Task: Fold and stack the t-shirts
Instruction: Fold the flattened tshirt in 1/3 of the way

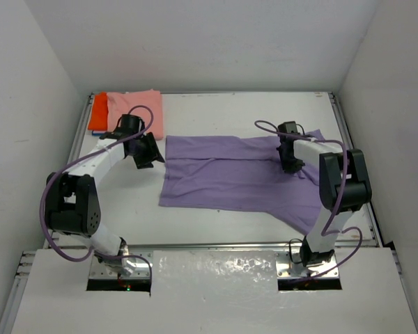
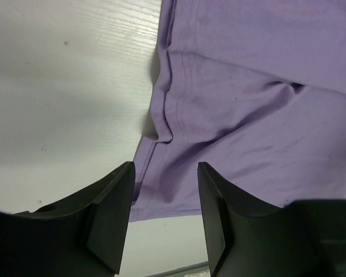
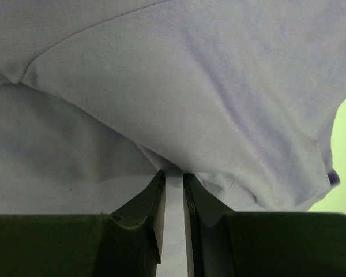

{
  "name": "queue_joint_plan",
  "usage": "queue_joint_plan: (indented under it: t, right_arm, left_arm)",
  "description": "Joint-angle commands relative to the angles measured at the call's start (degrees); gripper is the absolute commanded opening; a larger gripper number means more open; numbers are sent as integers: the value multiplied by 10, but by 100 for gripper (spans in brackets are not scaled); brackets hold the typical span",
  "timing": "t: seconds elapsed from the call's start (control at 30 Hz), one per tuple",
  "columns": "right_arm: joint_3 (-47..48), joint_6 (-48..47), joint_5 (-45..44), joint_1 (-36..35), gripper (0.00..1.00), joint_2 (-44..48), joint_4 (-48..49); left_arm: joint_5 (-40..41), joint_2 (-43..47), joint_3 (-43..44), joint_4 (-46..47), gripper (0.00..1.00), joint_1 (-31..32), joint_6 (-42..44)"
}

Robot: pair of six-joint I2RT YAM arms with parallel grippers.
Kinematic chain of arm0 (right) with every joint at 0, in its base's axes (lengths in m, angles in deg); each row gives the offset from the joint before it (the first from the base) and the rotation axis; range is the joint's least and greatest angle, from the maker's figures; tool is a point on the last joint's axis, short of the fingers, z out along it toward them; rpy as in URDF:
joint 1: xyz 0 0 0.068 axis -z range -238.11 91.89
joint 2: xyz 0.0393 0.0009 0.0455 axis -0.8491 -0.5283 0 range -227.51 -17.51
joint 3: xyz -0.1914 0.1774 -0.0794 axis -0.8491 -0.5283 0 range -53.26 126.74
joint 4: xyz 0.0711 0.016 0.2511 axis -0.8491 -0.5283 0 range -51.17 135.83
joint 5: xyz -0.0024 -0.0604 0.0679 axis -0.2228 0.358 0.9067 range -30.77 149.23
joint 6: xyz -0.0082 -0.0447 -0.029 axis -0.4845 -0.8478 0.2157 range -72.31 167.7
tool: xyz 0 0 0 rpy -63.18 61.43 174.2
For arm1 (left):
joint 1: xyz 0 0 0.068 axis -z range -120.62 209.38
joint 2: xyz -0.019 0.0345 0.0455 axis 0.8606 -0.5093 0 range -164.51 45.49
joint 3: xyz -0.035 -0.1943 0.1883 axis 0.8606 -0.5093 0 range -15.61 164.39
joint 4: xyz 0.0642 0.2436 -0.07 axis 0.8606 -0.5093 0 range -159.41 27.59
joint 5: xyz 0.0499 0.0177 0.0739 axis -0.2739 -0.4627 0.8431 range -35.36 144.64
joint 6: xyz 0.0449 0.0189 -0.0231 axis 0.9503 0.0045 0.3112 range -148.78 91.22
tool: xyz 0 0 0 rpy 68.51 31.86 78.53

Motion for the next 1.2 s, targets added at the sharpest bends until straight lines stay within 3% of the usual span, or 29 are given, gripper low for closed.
queue_joint_plan:
  t: [0.0, 0.27, 0.47, 1.17]
  right_arm:
    - [27, 5, -6, 1, 17, -9, 7]
    - [15, 20, 3, 3, 17, -17, 12]
    - [13, 27, -2, 7, 0, -8, 13]
    - [90, 41, 178, 39, 0, 8, -91]
  left_arm:
    - [1, 2, 26, 11, 45, -7, -1]
    - [4, -2, 23, 12, 45, -7, -1]
    - [1, -5, 27, 11, 45, -7, -2]
    - [-17, -2, 43, 14, 45, -7, -9]
